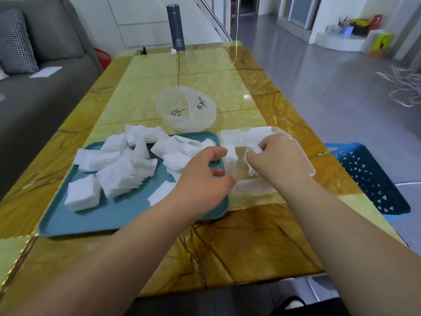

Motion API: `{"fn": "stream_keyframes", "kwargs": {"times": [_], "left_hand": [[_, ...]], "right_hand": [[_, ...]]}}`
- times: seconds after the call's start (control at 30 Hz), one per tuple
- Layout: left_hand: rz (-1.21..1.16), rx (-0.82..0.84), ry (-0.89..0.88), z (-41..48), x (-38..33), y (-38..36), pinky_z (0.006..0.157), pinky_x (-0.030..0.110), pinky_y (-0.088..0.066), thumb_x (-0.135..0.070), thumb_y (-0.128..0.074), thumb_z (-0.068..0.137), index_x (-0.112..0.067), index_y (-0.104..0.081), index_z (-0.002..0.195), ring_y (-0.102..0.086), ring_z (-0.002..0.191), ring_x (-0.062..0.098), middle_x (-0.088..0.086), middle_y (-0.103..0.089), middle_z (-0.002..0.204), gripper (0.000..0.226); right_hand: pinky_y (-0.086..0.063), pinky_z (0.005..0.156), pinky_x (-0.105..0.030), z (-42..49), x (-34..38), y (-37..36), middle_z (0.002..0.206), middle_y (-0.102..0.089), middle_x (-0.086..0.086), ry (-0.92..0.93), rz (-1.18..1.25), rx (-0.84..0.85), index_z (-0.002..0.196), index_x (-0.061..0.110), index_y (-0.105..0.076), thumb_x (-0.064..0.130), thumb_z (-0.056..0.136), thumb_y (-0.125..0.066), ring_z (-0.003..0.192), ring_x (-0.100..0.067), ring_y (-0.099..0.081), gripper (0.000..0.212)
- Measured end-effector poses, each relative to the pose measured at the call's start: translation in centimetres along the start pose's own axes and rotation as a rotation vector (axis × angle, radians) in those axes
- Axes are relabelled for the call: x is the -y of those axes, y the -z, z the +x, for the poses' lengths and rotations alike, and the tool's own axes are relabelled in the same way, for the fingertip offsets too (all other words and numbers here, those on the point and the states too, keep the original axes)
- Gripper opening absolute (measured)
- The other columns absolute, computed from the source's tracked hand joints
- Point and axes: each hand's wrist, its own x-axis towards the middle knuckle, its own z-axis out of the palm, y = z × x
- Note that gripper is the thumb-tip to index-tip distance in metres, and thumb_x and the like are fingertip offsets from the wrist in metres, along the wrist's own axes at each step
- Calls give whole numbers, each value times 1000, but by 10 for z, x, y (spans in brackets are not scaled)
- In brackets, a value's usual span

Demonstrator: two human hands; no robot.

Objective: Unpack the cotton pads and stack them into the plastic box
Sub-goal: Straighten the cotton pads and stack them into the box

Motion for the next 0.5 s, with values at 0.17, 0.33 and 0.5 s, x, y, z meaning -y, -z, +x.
{"fn": "stream_keyframes", "kwargs": {"times": [0.17, 0.33, 0.5], "left_hand": [[-58, 0, 35, -4, 6, 1, 97, 35, -59, -28, -77, 91, -40, -55, 136, -65, 105, -3, -27, -60, 128, 51], [-73, 14, 33, -4, 9, 1, 96, 36, -60, -27, -75, 93, -38, -56, 136, -66, 105, 1, -24, -59, 128, 48], [-59, 27, 23, -4, 9, 0, 95, 35, -60, -26, -73, 94, -37, -55, 138, -66, 106, 2, -22, -59, 130, 49]], "right_hand": [[-24, 48, -26, -5, 19, -5, 75, -63, -5, 24, -81, 1, 83, 10, -70, 41, 92, -57, 73, -23, -60, 35], [-53, 64, -35, -11, 24, 10, 72, -66, -21, -15, 151, 185, 75, 1, -67, 16, 78, -65, 67, -33, -64, 16], [-57, 69, -30, -15, 20, 13, 95, -78, -16, 4, 60, 217, 110, 7, -76, 12, 83, -67, 89, -30, -73, 29]]}}
